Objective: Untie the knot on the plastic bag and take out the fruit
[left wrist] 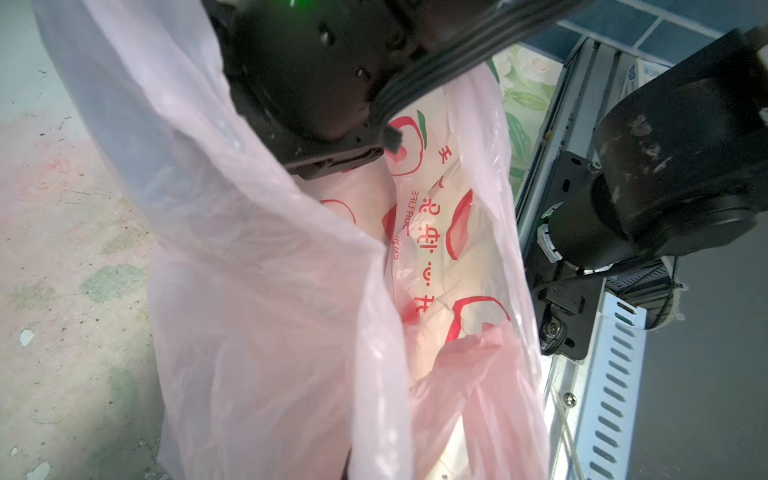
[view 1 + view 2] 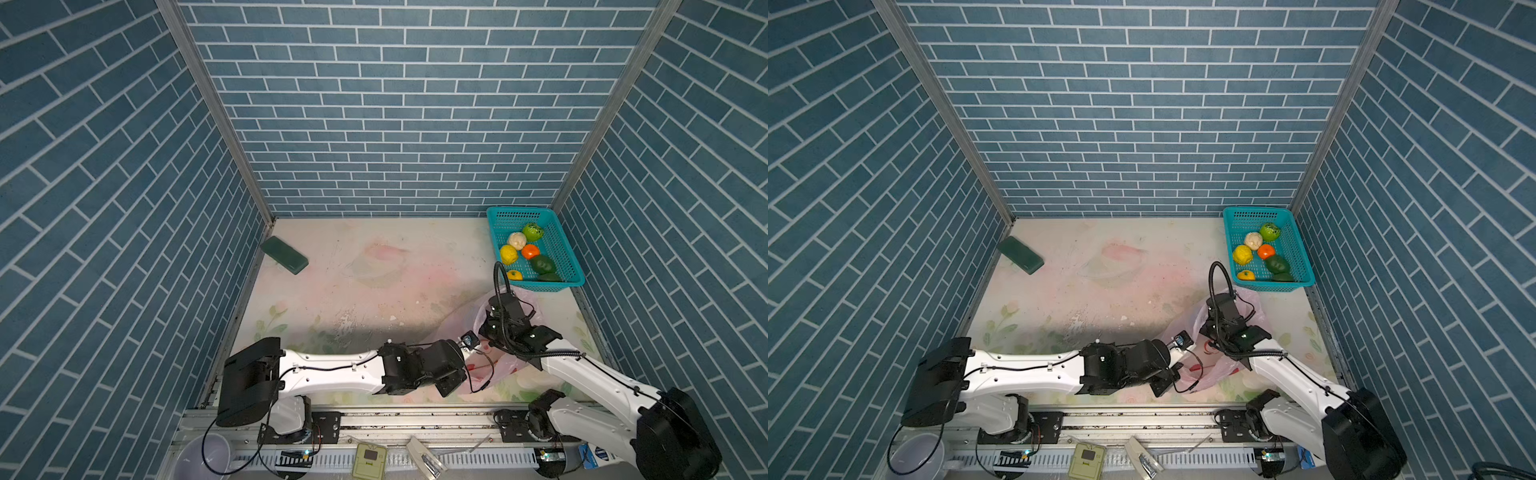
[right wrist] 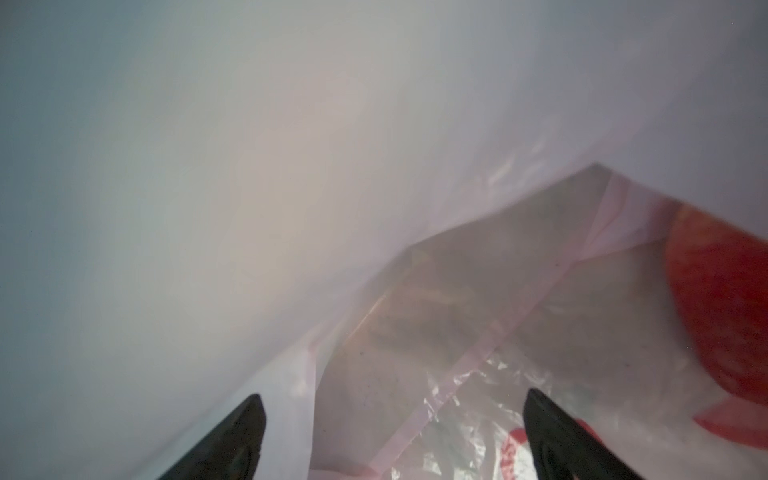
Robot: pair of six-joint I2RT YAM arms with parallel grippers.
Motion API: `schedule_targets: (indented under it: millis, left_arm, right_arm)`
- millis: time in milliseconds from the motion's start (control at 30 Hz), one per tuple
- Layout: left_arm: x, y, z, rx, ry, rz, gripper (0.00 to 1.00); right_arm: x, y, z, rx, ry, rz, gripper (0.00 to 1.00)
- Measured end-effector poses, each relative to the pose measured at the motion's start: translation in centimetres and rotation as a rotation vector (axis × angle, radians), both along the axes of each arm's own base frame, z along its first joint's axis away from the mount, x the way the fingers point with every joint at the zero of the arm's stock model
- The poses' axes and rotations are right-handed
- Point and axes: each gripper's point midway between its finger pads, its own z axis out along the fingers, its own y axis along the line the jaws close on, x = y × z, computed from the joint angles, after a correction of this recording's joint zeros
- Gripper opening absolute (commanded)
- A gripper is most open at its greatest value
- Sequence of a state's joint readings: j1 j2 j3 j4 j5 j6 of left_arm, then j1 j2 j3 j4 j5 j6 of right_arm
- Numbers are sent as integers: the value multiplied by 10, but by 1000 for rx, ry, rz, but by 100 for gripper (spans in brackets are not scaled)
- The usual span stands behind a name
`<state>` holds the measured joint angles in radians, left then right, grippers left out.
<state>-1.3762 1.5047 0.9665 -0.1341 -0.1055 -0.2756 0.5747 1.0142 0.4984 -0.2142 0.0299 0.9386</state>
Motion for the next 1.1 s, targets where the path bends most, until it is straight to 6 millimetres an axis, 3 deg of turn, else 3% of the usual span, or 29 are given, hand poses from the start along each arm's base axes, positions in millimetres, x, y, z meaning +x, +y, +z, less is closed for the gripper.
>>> schedule_targets:
  millis: [300, 467, 700, 1100]
  left_arm:
    - [8, 1, -1, 23, -43, 38, 0]
    - [19, 10, 5, 40, -95, 95, 0]
    - [25, 42, 26, 14, -148, 152, 0]
    - [28, 60, 30, 26, -162, 185, 0]
  right_arm:
    - [-12, -21, -7, -66, 95, -40, 95]
    - [-17, -9, -1, -71, 157, 0, 94]
    - [-49, 3, 33, -37, 154, 62, 92]
    - [-98, 35, 26, -24, 227, 271, 89]
